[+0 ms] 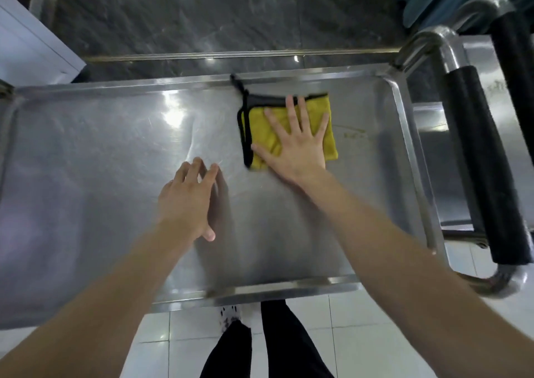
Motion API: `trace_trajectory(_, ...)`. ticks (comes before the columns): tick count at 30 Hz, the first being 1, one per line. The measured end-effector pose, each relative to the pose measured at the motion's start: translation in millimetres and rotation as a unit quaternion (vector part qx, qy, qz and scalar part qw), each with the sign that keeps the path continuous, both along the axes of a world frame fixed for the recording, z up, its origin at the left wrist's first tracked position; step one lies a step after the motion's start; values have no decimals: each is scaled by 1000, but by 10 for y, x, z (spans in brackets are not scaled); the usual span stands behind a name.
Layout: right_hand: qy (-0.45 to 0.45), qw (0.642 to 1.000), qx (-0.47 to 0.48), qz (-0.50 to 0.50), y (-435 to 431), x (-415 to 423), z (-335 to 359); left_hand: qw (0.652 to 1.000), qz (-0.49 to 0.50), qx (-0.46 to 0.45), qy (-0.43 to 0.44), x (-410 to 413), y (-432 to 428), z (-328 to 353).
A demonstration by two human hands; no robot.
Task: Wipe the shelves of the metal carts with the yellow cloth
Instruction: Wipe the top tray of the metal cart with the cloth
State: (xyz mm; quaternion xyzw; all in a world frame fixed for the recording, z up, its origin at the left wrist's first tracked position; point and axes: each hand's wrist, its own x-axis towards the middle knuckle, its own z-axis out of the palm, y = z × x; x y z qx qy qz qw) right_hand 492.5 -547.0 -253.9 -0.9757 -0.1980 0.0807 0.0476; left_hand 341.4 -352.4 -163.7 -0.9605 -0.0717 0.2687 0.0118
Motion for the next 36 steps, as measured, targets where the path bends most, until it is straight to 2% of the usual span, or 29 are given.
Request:
trace_trajectory(4,22,999,-12,48,-644,-1623,161,1000,-2,1,2,-2,-17,38)
trace_trajectory(6,36,998,-19,43,-816,-2013,226,1000,-2,3,-2,-7,-13,33)
trace_trajectory(8,37,998,-22,43,-783,-1788,168,1000,-7,1,-4,-1,-13,25)
trace_trajectory(11,23,1000,-3,4,-424,-670,53,1000,-6,5,-1,12,-7,-2)
trace_trajectory(13,50,998,-2,-31,-170,228,102,1000,-8,4,-1,17,4,-37)
trace_trajectory(16,49,997,-31,-43,7,846,85,1000,-6,2,-9,13,17,-55)
trace_trajectory(19,27,999,-17,-22,-152,335,74,1000,-12,2,7,22,15,-23)
trace_trajectory(23,19,1000,-5,24,-745,-1166,135,999,-12,23,43,34,-62,104)
trace_trajectory(25,38,999,-19,15,-1024,-1750,213,998,-17,43,36,184,-186,198)
trace_trajectory(27,56,998,-29,-2,-1169,-1952,255,998,-22,50,9,469,-351,282)
trace_trajectory(32,38,999,-19,-17,-1138,-1513,213,999,-42,9,9,993,-652,152)
trace_trajectory(36,4,999,-20,-46,-964,-51,74,999,-53,1,-8,954,-621,-1)
